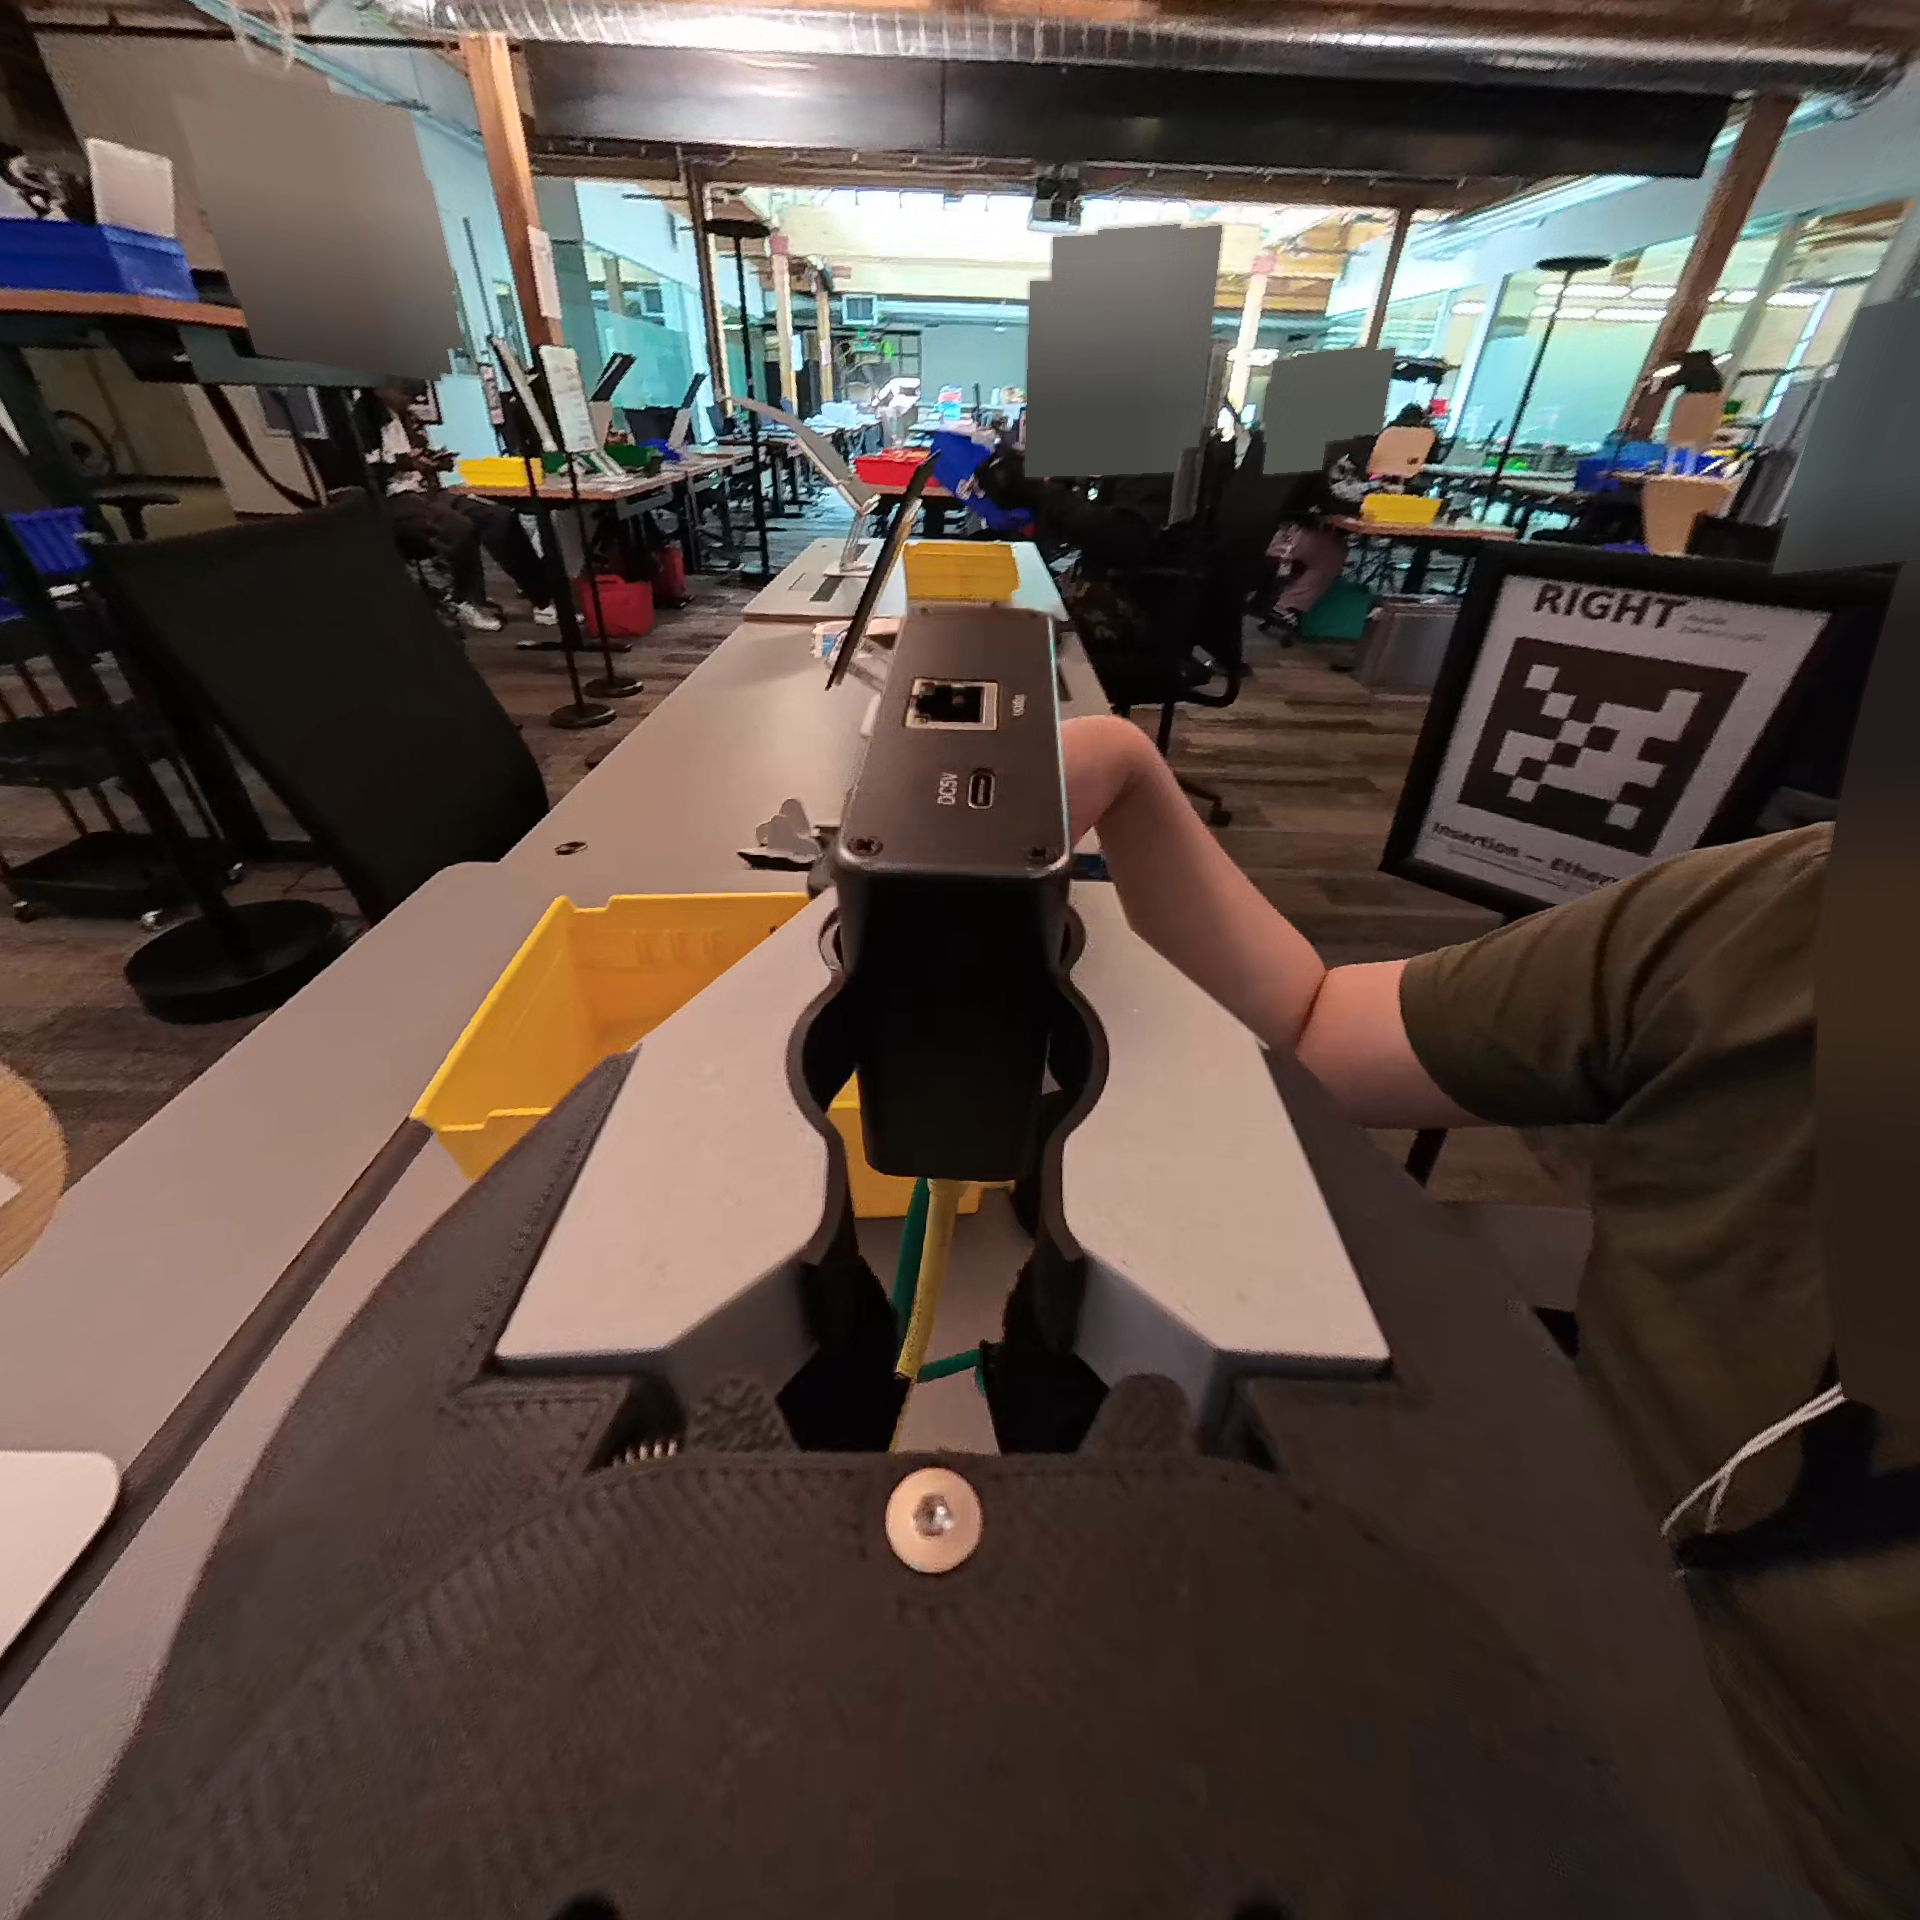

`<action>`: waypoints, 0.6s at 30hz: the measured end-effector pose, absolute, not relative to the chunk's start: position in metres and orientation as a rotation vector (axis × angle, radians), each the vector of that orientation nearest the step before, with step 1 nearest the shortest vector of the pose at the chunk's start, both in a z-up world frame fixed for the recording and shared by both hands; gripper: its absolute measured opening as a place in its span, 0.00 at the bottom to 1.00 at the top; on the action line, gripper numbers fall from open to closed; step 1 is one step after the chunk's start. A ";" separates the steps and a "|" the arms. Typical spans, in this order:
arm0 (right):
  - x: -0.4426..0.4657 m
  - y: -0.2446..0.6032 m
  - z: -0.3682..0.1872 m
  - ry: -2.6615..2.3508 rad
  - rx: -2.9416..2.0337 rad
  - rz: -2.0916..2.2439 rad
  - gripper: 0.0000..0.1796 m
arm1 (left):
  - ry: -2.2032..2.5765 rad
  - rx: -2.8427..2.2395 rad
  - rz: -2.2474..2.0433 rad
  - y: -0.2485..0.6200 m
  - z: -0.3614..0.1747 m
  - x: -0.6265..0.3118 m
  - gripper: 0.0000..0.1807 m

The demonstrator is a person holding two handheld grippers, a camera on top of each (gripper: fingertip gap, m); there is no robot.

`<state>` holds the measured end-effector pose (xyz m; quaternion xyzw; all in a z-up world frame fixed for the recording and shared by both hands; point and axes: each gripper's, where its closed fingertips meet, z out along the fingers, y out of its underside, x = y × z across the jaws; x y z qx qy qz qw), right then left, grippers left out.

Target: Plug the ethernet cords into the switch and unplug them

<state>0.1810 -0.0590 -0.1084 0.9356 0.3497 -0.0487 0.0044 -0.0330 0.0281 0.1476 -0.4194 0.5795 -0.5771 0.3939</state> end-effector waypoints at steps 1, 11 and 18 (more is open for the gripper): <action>0.178 -0.061 -0.107 1.094 2.932 -0.182 0.17 | 1.468 -1.050 -1.487 0.026 0.150 -0.035 0.18; 0.142 -0.039 -0.030 1.725 3.174 -0.027 0.19 | 1.437 -0.893 -1.706 0.010 0.175 -0.061 0.18; 0.107 -0.019 0.029 1.986 3.383 -0.054 0.19 | 1.423 -0.858 -1.812 0.004 0.182 -0.067 0.18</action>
